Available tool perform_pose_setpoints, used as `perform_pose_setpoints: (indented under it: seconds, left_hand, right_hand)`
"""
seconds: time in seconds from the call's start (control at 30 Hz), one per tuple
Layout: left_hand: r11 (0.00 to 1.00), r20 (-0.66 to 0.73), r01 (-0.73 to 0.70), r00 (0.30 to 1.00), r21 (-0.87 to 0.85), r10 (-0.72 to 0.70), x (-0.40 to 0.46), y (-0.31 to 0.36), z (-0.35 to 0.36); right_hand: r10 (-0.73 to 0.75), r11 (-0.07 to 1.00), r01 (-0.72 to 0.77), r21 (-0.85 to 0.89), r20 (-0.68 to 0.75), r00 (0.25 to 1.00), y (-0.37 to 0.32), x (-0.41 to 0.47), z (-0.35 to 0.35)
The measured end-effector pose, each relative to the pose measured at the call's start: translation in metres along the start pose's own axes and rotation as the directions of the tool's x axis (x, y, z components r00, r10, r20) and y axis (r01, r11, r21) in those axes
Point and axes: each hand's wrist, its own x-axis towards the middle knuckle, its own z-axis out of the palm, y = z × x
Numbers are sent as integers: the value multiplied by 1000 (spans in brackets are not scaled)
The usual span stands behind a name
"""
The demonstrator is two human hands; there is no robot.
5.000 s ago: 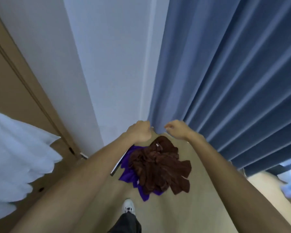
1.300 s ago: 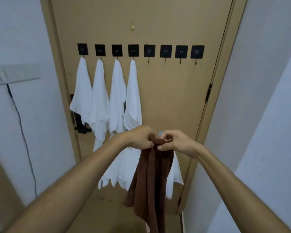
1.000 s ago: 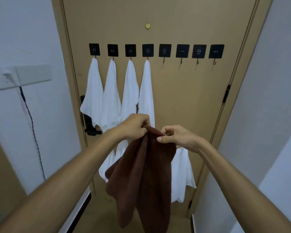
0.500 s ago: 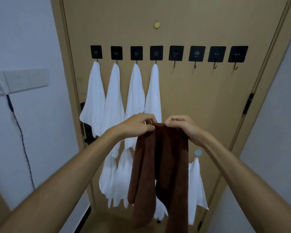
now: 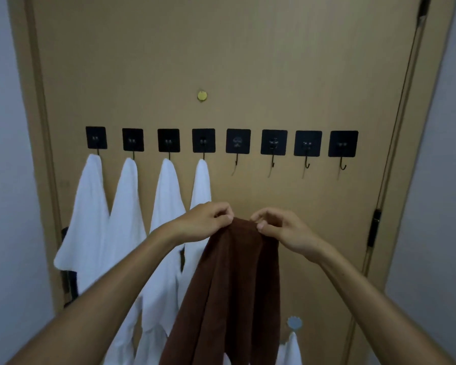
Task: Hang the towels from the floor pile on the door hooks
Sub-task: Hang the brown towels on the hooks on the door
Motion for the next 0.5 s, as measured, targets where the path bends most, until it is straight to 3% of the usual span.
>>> perform_pose_setpoints:
  seconds: [0.17, 0.37, 0.5]
  left_hand:
    - [990, -134, -70, 987, 124, 87, 42, -6, -24]
    - [988, -194, -100, 978, -115, 76, 89, -13, -51]
    - [996, -297, -94, 951, -5, 88, 125, -18, -65]
  right_hand:
    - [-85, 993, 69, -100, -167, 982, -5, 41, -17]
    - [-128, 973, 50, -227, -344, 930, -8, 101, -24]
    - [-181, 929, 20, -369, -405, 896, -9, 140, -31]
